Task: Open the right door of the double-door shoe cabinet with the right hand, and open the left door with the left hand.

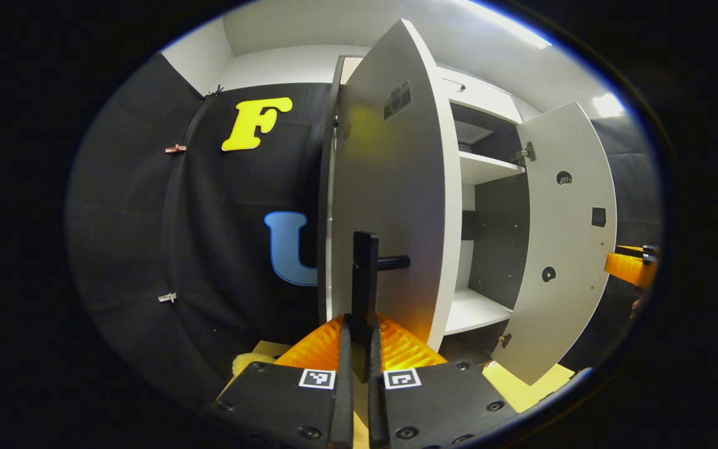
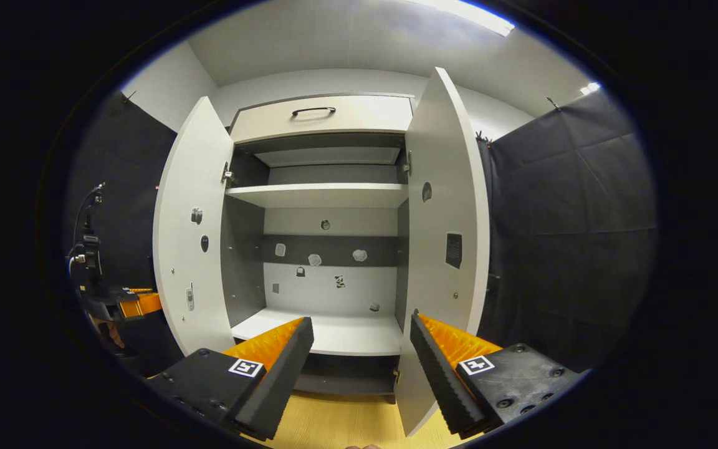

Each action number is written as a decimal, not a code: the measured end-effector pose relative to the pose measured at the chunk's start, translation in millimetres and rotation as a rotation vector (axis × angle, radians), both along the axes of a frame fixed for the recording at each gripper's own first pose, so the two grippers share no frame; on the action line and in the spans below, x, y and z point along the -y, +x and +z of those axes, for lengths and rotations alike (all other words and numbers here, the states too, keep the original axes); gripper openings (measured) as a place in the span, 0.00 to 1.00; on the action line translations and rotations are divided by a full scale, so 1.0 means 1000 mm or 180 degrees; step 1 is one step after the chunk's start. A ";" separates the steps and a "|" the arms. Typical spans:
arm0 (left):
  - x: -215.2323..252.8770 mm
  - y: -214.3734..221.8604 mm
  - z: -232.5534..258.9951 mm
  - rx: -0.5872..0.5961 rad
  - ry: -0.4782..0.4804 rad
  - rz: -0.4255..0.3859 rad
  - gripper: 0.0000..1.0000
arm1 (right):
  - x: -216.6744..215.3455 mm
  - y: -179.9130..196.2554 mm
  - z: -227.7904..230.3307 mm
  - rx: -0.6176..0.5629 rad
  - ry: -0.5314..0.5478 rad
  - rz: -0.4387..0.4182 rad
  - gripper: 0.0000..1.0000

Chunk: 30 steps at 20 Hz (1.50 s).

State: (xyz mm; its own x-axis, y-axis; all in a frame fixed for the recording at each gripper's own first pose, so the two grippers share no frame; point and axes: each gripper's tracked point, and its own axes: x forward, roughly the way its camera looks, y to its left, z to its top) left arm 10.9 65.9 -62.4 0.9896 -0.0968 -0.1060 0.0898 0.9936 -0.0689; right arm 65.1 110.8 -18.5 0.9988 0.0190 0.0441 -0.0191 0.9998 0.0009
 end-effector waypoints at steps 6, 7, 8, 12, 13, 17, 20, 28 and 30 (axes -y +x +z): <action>-0.006 -0.001 0.000 0.0021 0.0011 -0.0063 0.14 | -0.003 -0.001 -0.003 -0.0029 -0.0050 0.0018 0.98; -0.007 -0.001 0.000 0.0022 -0.0008 -0.0061 0.14 | -0.002 -0.001 -0.004 -0.0038 -0.0031 0.0012 0.98; -0.010 -0.001 0.000 0.0024 -0.0040 -0.0051 0.14 | -0.001 0.000 -0.005 -0.0043 -0.0016 0.0005 0.98; -0.029 -0.002 0.003 0.0059 -0.0053 0.0051 0.12 | 0.001 0.000 -0.008 -0.0072 0.0014 -0.0012 0.98; -0.038 -0.002 0.002 0.0069 -0.0025 0.0078 0.11 | -0.001 0.000 -0.009 -0.0076 0.0026 -0.0002 0.98; -0.075 0.003 -0.005 0.0089 -0.0078 0.0183 0.05 | -0.008 0.003 -0.010 -0.0092 0.0042 0.0048 0.98; -0.070 -0.001 -0.004 0.0055 -0.0240 0.0112 0.05 | -0.016 0.004 -0.009 -0.0064 0.0002 0.0088 0.98; -0.071 -0.014 -0.001 -0.0010 -0.0124 0.0296 0.05 | -0.023 0.006 -0.014 -0.0129 0.0083 0.0163 0.98; -0.071 -0.022 0.006 0.0023 -0.0024 0.0353 0.05 | -0.022 0.007 -0.014 -0.0133 0.0110 0.0166 0.98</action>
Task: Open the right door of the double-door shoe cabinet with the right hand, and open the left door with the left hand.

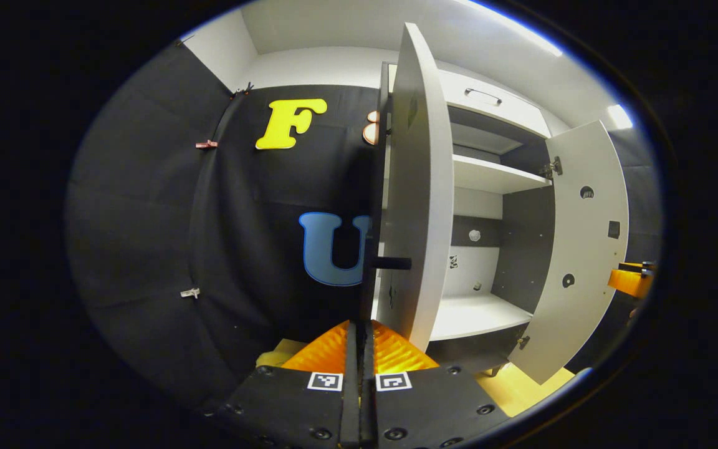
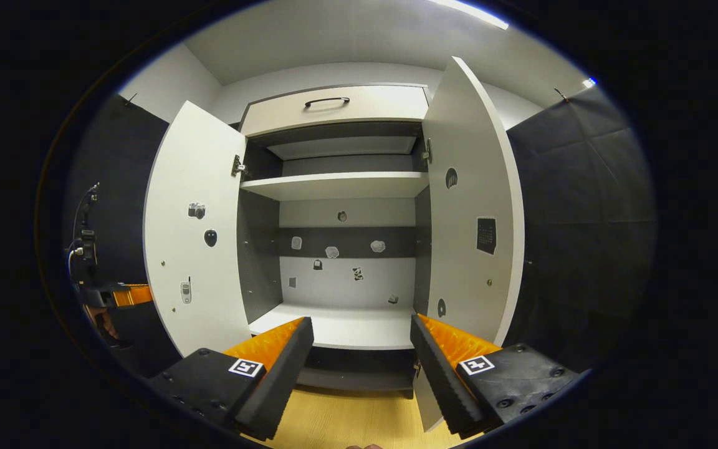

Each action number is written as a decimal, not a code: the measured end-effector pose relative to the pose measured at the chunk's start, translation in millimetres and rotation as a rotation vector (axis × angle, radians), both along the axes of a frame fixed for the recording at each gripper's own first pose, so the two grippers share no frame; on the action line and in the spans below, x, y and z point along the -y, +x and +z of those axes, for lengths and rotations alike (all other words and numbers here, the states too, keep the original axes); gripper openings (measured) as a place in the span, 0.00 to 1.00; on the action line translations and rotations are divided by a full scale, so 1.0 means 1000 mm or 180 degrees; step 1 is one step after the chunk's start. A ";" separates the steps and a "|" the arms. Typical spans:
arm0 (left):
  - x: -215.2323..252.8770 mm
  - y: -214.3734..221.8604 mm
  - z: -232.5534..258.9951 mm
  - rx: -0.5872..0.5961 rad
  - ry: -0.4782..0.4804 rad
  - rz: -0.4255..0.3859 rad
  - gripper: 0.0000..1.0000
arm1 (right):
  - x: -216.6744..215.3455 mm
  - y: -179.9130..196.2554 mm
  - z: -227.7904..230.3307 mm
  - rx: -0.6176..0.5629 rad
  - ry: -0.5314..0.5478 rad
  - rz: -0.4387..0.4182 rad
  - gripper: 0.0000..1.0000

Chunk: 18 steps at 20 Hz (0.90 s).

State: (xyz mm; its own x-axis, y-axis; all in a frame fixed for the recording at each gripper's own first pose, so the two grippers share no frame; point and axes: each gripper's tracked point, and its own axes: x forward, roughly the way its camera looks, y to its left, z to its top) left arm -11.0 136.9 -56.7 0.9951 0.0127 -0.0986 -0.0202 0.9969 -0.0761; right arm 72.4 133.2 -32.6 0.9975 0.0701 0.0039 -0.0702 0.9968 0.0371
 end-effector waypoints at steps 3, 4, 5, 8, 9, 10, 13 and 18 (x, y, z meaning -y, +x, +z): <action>0.005 -0.013 0.016 0.0099 0.0157 0.0038 0.05 | 0.003 0.000 -0.001 -0.0010 0.0028 0.0000 0.98; 0.008 -0.017 0.021 0.0114 0.0157 0.0044 0.08 | 0.004 0.001 -0.002 -0.0019 0.0030 0.0007 0.98; 0.012 -0.023 0.023 0.0132 0.0140 0.0063 0.14 | 0.005 0.001 -0.002 -0.0021 0.0026 0.0004 0.98; 0.017 -0.036 0.031 0.0175 0.0092 0.0094 0.43 | 0.009 0.002 -0.002 -0.0028 0.0021 0.0002 0.98; 0.022 -0.038 0.032 0.0190 0.0089 0.0087 0.52 | 0.010 0.001 -0.002 -0.0027 0.0023 0.0000 0.98; 0.027 -0.040 0.033 0.0197 0.0110 0.0070 0.63 | 0.012 0.002 -0.002 -0.0027 0.0026 -0.0006 0.98; 0.035 -0.050 0.034 0.0176 0.0239 0.0087 0.89 | 0.015 0.002 -0.003 -0.0036 0.0032 0.0001 0.98; 0.071 -0.048 0.035 0.0241 0.0028 -0.0017 0.95 | 0.017 0.003 0.000 -0.0020 0.0040 0.0007 0.98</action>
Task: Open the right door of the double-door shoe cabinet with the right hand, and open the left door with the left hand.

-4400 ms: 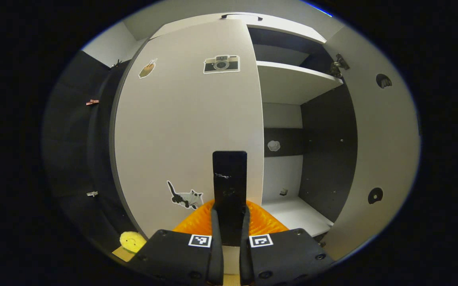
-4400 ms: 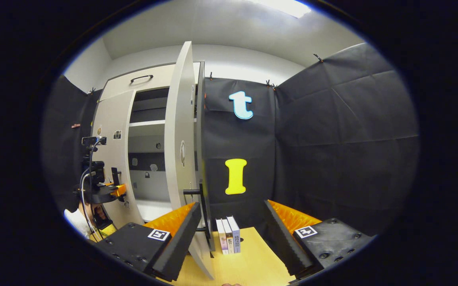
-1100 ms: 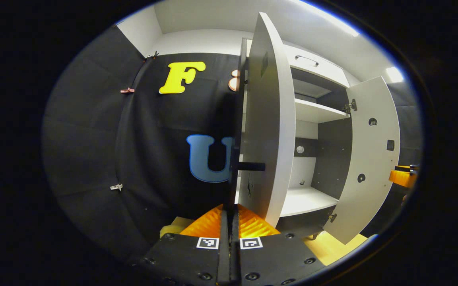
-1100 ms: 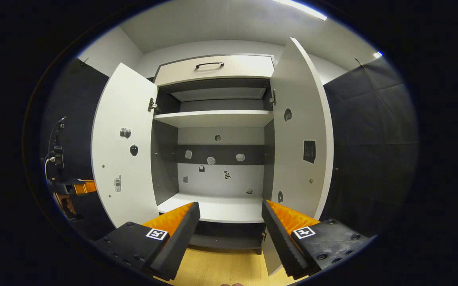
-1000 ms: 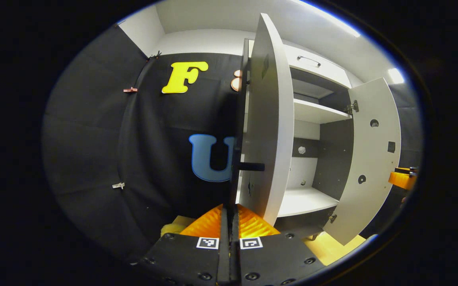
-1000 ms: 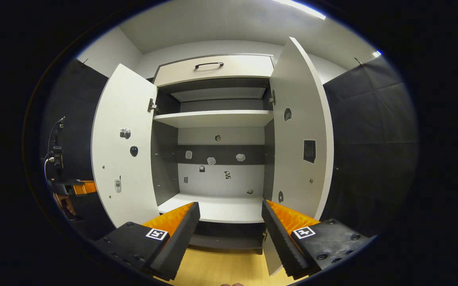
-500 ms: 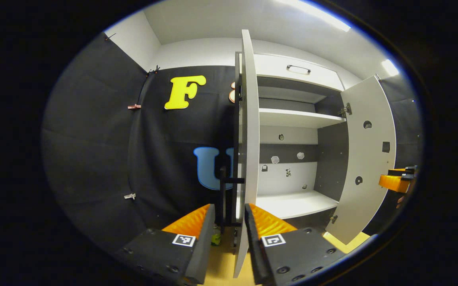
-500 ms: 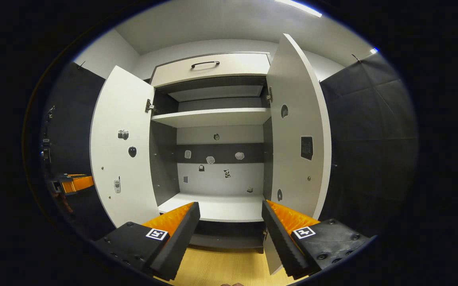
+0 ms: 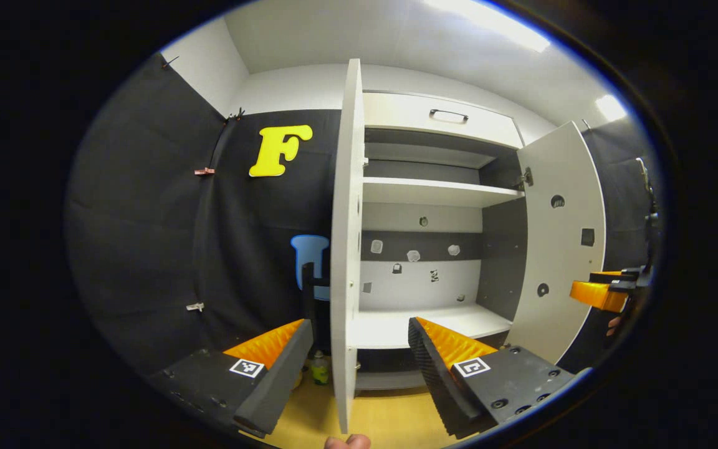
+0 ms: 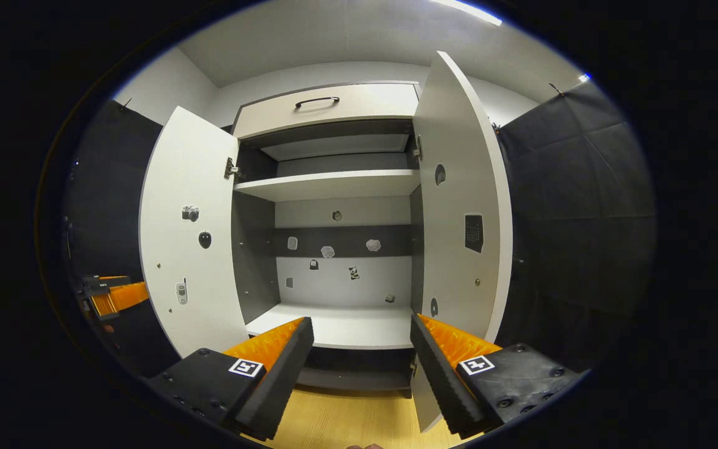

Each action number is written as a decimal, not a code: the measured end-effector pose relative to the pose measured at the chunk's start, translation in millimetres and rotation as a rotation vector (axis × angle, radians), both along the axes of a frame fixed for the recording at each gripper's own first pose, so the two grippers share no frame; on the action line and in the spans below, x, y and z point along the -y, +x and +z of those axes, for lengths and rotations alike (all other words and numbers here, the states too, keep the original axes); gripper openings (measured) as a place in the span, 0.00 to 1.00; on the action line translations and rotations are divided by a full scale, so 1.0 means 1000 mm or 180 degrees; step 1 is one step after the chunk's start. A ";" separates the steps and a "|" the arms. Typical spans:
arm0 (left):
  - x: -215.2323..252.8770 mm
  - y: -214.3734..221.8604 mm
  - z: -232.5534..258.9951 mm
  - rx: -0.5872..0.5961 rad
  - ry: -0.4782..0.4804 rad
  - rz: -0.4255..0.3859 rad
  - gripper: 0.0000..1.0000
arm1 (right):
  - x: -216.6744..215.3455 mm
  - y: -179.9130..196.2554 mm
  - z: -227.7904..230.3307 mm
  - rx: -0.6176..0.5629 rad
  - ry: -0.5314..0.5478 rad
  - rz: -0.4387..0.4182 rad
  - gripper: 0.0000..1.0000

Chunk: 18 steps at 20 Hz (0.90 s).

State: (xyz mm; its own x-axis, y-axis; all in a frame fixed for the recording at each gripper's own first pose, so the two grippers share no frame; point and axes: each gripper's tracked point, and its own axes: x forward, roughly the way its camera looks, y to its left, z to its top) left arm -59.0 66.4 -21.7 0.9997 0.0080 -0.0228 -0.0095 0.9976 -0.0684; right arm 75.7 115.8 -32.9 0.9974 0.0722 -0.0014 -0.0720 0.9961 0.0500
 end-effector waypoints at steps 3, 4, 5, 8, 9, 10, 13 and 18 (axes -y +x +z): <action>0.013 0.003 0.001 0.0013 -0.0017 -0.0020 0.95 | 0.000 -0.001 0.000 0.0000 0.0010 -0.0006 0.98; 0.019 0.004 0.002 0.0022 -0.0031 -0.0043 0.95 | 0.002 0.000 0.000 0.0004 0.0022 -0.0019 0.98; 0.023 0.005 0.002 0.0024 -0.0046 -0.0060 0.95 | 0.002 0.000 0.001 0.0005 0.0032 -0.0027 0.98; 0.033 0.010 -0.002 -0.0007 -0.0048 -0.0097 0.95 | 0.002 0.000 0.001 0.0014 0.0029 -0.0041 0.98; 0.035 0.011 -0.003 -0.0015 -0.0029 -0.0098 0.95 | 0.002 0.000 0.001 0.0019 0.0017 -0.0043 0.98; 0.036 0.011 -0.004 -0.0024 -0.0010 -0.0090 0.95 | 0.002 0.001 0.000 0.0017 0.0008 -0.0045 1.00; 0.044 0.014 -0.003 -0.0005 0.0046 -0.0098 0.94 | -0.004 0.002 -0.002 0.0016 0.0022 -0.0020 0.98; 0.057 0.015 -0.001 0.0019 0.0120 -0.0108 0.95 | -0.009 0.004 -0.003 0.0022 0.0035 0.0006 0.98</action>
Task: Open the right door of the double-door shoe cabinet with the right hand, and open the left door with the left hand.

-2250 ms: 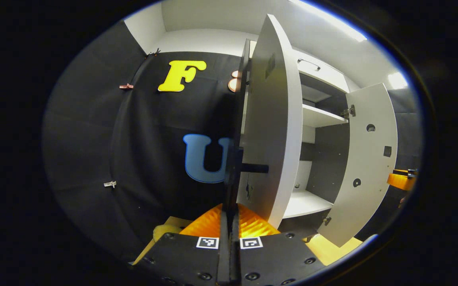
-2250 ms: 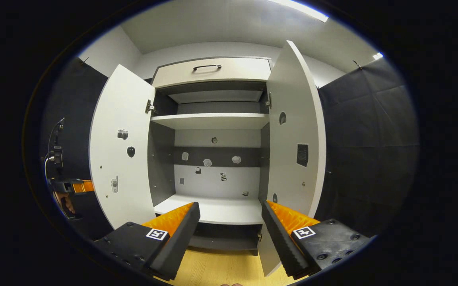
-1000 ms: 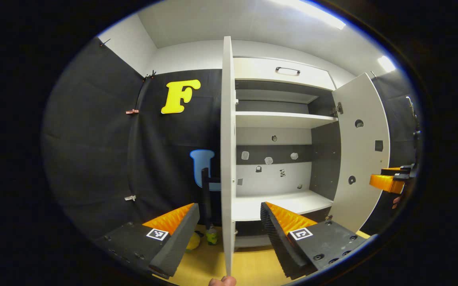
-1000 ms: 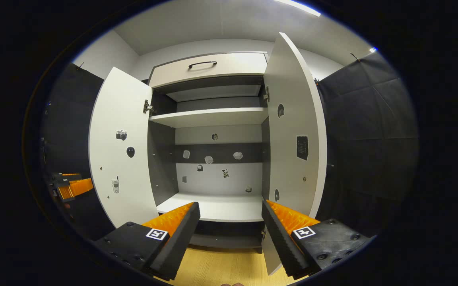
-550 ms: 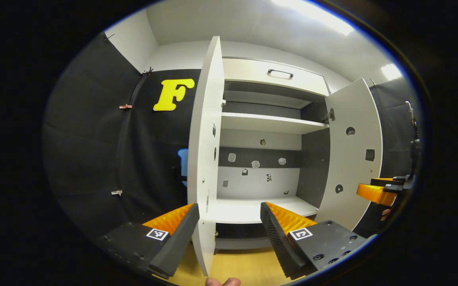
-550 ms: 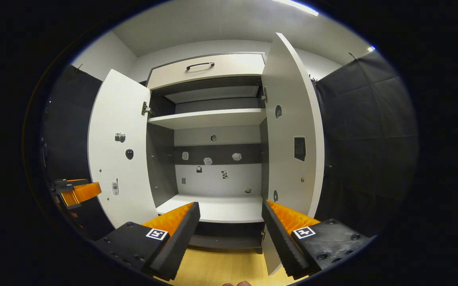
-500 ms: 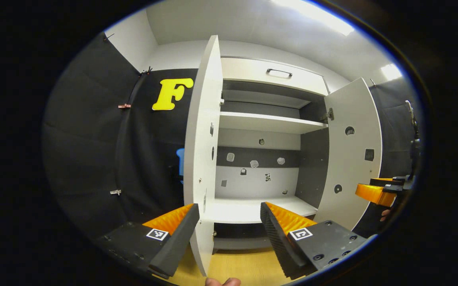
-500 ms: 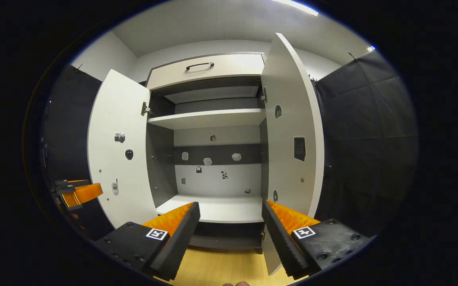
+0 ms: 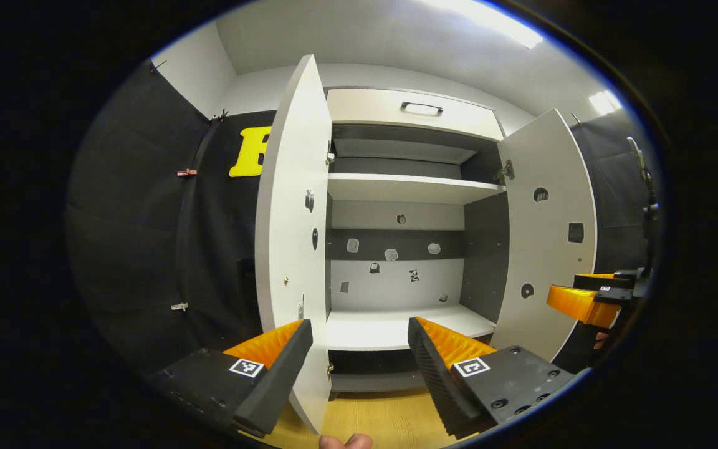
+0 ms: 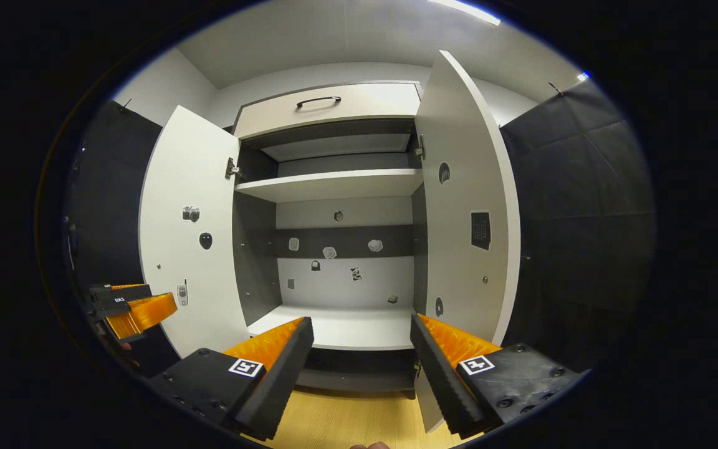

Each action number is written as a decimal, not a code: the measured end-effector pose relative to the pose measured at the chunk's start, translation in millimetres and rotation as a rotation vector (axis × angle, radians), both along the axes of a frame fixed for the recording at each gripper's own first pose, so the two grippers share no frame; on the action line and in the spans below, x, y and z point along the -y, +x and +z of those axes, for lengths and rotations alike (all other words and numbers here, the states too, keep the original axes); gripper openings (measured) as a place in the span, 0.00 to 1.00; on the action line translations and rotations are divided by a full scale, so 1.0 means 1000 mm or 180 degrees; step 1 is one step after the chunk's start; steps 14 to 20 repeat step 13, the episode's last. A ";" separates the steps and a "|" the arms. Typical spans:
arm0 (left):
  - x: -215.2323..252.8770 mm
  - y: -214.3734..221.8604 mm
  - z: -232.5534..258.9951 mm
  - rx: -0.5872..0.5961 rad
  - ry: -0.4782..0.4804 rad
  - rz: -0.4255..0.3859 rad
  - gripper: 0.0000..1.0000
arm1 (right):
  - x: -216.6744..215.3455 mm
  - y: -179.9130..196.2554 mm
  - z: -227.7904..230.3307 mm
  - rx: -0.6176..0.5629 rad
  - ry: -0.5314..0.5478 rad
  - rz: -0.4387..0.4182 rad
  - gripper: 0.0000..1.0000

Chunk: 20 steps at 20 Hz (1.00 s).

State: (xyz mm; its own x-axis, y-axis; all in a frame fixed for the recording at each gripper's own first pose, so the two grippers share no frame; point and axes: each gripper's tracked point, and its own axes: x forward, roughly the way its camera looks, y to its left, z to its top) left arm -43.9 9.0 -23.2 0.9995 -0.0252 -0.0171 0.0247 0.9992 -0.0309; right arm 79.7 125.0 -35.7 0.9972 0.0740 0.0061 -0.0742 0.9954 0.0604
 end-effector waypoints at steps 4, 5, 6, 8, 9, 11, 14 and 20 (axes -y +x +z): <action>0.009 0.002 0.002 0.0016 0.0078 -0.0031 0.95 | 0.000 0.000 -0.001 -0.0011 -0.0011 0.0006 0.98; 0.009 0.001 0.002 0.0013 0.0071 -0.0037 0.95 | 0.001 -0.001 -0.001 -0.0013 -0.0012 0.0000 0.98; 0.010 0.002 0.002 0.0005 0.0066 -0.0039 0.95 | 0.001 -0.001 -0.001 -0.0015 -0.0013 -0.0004 0.98; 0.010 0.003 0.001 -0.0010 0.0069 -0.0047 0.95 | 0.003 -0.001 -0.002 -0.0017 -0.0022 -0.0017 0.98; 0.012 0.003 0.000 -0.0014 0.0073 -0.0056 0.95 | 0.004 -0.001 -0.003 -0.0020 -0.0028 -0.0022 0.98; 0.013 0.003 -0.002 -0.0026 0.0079 -0.0061 0.95 | 0.004 -0.002 -0.003 -0.0026 -0.0036 -0.0022 0.98; 0.013 0.004 -0.004 -0.0041 0.0077 -0.0067 0.95 | 0.005 -0.003 -0.003 -0.0023 -0.0053 -0.0028 0.98; 0.013 0.004 -0.004 -0.0041 0.0077 -0.0067 0.95 | 0.005 -0.003 -0.003 -0.0023 -0.0053 -0.0028 0.98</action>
